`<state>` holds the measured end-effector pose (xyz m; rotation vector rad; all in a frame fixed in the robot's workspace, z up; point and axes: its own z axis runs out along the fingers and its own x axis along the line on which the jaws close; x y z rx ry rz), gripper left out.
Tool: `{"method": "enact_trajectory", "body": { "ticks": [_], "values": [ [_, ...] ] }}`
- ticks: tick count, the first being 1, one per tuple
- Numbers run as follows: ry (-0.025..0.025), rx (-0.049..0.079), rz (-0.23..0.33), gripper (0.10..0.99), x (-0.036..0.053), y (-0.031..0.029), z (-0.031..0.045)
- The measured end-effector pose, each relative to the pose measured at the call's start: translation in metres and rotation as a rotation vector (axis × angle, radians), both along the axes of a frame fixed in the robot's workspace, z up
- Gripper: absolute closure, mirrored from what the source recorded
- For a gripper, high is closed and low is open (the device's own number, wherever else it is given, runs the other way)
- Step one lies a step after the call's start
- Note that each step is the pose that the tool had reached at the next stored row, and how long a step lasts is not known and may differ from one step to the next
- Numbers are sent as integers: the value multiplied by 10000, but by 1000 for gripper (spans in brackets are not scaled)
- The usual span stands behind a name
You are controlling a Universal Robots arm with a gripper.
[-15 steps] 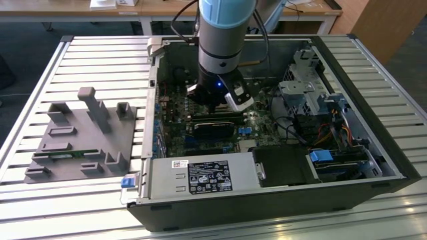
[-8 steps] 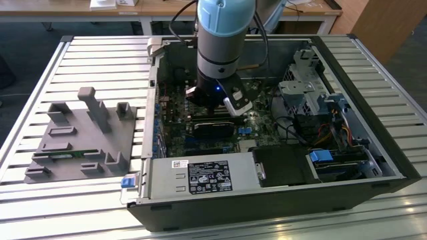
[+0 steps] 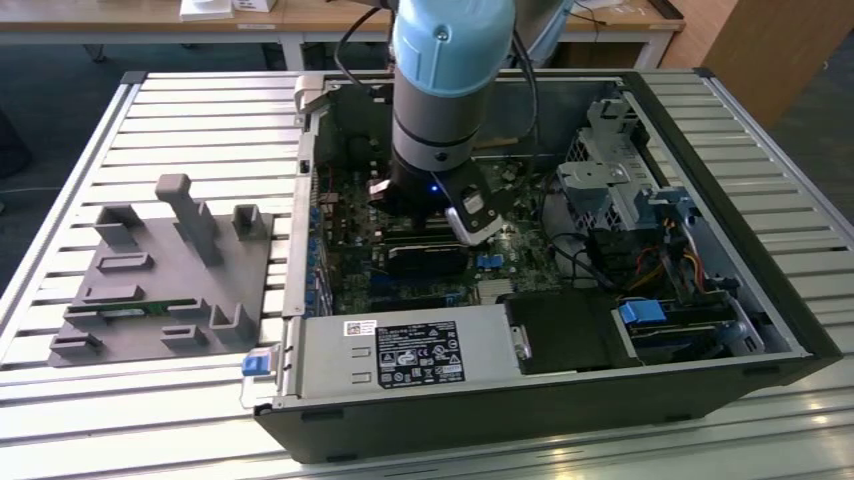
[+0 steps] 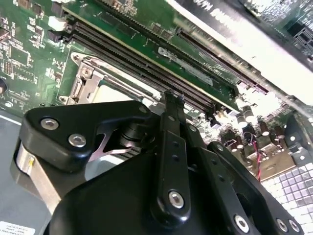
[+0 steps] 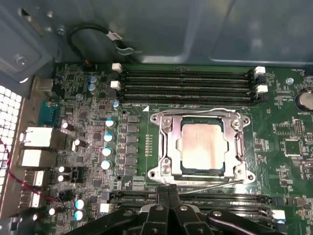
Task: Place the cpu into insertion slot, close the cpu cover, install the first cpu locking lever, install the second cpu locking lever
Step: 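Install the second cpu locking lever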
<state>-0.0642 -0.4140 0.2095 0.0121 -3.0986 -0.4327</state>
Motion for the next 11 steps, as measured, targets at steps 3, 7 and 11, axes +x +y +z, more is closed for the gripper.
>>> {"method": "enact_trajectory", "body": {
  "ticks": [3,7,11],
  "values": [
    [-4,180,2,980,-14,-7,-18],
    [-9,285,2,980,-44,-7,-70],
    [-24,317,2,980,-61,-7,-114]
  ]
}}
